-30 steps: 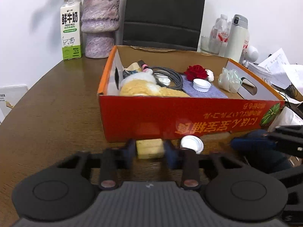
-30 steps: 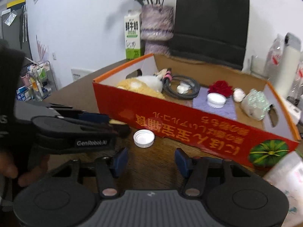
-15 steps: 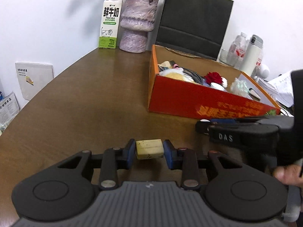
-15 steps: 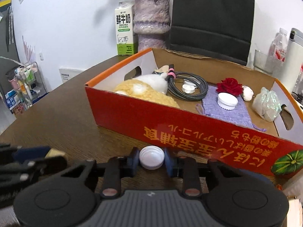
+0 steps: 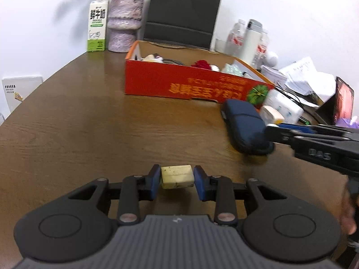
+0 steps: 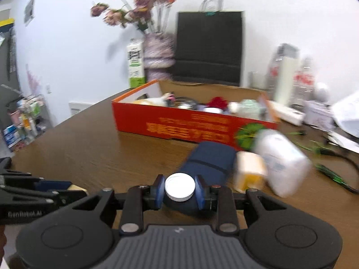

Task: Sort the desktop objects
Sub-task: 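Carry lid and soap bar into the cardboard box and open both tools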

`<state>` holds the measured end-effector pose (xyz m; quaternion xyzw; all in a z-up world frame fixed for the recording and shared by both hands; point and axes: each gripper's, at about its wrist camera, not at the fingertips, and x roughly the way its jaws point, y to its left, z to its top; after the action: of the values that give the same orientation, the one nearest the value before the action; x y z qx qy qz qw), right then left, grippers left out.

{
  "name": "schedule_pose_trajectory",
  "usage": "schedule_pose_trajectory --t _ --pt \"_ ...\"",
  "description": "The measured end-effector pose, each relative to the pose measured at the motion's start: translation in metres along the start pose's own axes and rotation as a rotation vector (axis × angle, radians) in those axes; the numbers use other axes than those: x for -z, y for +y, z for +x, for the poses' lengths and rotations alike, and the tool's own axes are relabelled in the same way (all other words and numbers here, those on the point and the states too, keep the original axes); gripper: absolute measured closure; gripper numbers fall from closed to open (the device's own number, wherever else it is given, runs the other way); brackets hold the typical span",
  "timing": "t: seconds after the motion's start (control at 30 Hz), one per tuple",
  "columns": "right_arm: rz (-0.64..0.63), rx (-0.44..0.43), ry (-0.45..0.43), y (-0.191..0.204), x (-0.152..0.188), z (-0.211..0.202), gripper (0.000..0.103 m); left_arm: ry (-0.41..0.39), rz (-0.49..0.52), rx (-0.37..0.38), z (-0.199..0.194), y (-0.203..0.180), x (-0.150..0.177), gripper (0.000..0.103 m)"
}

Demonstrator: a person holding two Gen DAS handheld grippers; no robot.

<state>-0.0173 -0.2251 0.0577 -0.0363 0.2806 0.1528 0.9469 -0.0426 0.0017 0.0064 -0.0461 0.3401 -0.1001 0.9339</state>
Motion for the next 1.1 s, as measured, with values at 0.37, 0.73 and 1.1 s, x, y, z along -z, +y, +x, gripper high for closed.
schedule_pose_trajectory --t 0.37,0.73,1.1 --pt "0.059 -0.019 -0.003 -0.012 0.056 -0.074 0.076 0.003 0.064 0.098 -0.024 -0.044 0.017 0.07" --pt "0.041 -0.026 -0.168 -0.068 -0.054 -0.056 0.076 -0.056 0.04 0.224 0.02 -0.028 -0.112 0.07" --pt "0.183 -0.072 0.11 -0.13 -0.196 0.167 0.076 0.156 -0.021 0.118 0.219 -0.023 -0.263 0.069"
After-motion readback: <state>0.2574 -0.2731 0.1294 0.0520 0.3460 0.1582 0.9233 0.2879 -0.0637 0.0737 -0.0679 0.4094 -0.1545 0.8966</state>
